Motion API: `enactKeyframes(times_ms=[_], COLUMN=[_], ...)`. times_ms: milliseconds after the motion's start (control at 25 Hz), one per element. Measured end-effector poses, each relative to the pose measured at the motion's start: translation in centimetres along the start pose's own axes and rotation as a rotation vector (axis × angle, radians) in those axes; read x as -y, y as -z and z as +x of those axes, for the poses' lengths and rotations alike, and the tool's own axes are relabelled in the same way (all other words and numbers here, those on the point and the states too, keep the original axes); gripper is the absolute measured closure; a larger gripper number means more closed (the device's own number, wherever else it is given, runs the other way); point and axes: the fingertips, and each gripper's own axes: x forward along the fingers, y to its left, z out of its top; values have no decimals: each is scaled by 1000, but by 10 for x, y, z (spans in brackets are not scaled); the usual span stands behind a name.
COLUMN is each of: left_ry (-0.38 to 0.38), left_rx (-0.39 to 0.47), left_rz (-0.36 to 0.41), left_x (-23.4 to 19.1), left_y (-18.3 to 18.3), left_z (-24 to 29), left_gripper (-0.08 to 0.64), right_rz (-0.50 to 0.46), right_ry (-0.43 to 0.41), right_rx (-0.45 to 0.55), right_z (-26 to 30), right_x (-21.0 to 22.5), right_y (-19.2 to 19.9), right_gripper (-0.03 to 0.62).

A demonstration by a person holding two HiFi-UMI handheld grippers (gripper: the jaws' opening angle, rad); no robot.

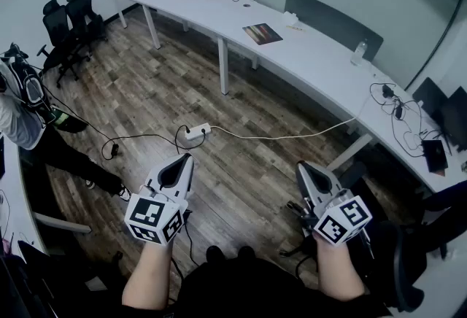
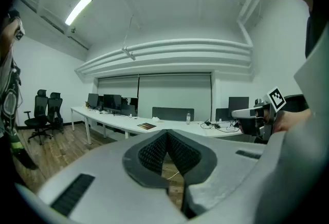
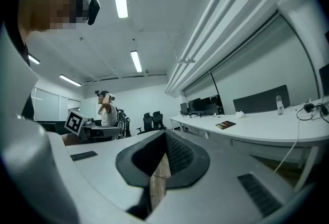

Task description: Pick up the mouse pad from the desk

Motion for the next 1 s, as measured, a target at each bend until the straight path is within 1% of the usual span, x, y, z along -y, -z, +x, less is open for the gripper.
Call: enactKeyframes(times_ms=[280, 440, 520, 640, 680, 800, 920, 1000], left_ry=[1, 1, 1, -2, -3, -6, 2, 10], left_rx=[0, 3, -3, -8, -9, -7, -1, -10], left_rz=[5, 2, -6, -22, -28, -40, -37, -34], left_x=[13, 20, 25, 31, 33, 42, 56, 66], left_y=[-2, -2, 1, 6, 7, 8, 8, 14], left_z=[-6, -9, -10, -12, -12, -10, -3, 3], left_gripper=[555, 555, 555, 555, 554, 555, 555, 555], right_rz=[-21, -6, -8, -73, -87, -60, -32, 17], right_ry=[-16, -33, -28, 10, 10, -19, -35, -42], right_rx=[0, 1, 13, 42, 42, 25, 0, -21], right_z=[-8, -13, -19, -31, -34, -41, -48, -51], right_x=[-9, -12, -11, -10, -10, -9, -1, 6], right_y=[-2, -2, -3, -11, -12, -9, -1, 10], right_gripper=[601, 601, 601, 601, 601, 601, 601, 601])
